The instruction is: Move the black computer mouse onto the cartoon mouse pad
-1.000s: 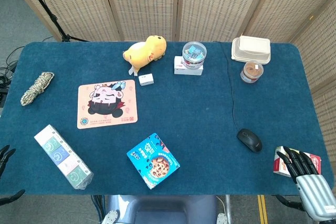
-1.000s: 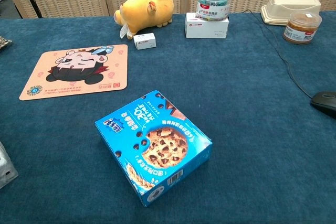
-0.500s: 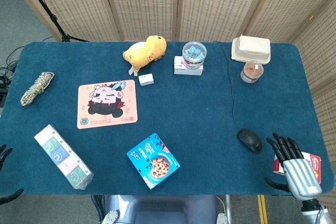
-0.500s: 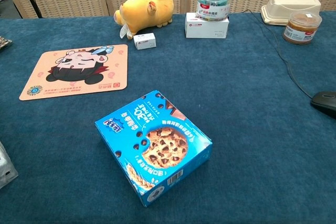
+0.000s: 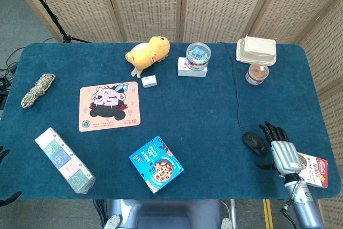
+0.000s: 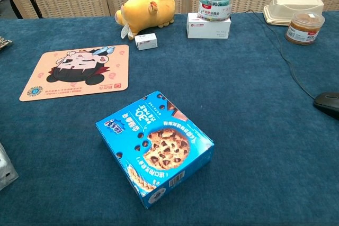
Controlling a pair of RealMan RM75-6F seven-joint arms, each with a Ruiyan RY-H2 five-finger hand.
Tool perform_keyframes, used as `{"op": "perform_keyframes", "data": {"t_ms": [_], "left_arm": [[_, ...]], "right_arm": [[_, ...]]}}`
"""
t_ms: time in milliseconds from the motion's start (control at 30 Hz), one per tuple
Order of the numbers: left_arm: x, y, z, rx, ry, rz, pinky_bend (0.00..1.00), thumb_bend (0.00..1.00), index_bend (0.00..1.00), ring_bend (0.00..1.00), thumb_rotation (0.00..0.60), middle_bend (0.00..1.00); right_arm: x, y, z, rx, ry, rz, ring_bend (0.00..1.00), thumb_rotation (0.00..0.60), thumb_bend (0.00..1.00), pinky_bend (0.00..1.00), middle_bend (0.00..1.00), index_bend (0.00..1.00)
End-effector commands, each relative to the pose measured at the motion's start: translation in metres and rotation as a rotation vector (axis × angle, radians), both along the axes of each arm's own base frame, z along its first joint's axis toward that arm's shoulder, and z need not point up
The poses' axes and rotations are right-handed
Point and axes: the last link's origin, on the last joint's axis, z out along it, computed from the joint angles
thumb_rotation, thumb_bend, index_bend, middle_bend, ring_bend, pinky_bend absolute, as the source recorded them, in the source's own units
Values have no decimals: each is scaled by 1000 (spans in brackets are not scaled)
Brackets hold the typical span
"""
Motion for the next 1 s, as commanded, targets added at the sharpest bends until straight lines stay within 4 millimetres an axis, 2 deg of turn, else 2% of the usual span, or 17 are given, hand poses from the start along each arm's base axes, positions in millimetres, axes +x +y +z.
{"op": "perform_keyframes", "data": {"t_ms": [33,400,733,867,1000], "left_arm": [[-1,1,1,-1,-2,4,0,0,0,0,600,0],[-2,2,1,-1,-3,9,0,0,0,0,600,0],[-2,3,0,0,1,17,0,0,0,0,600,0],[-2,4,-2,-3,4,20,0,0,0,0,600,0],[-2,4,-2,-3,5,25,0,0,0,0,600,0]], "right_arm": [[-2,-10,-11,10,-7,-24,0,600,0,0,0,0],[-13,-31,-28,13,-10,-105,0,600,0,0,0,0],[-23,-38,-41,12,30,-148,0,600,0,3,0,0],[-24,-40,-46,3,30,-149,0,600,0,80,3,3],[-24,-44,-50,-1,27,-149,2,600,0,191,81,55]]}}
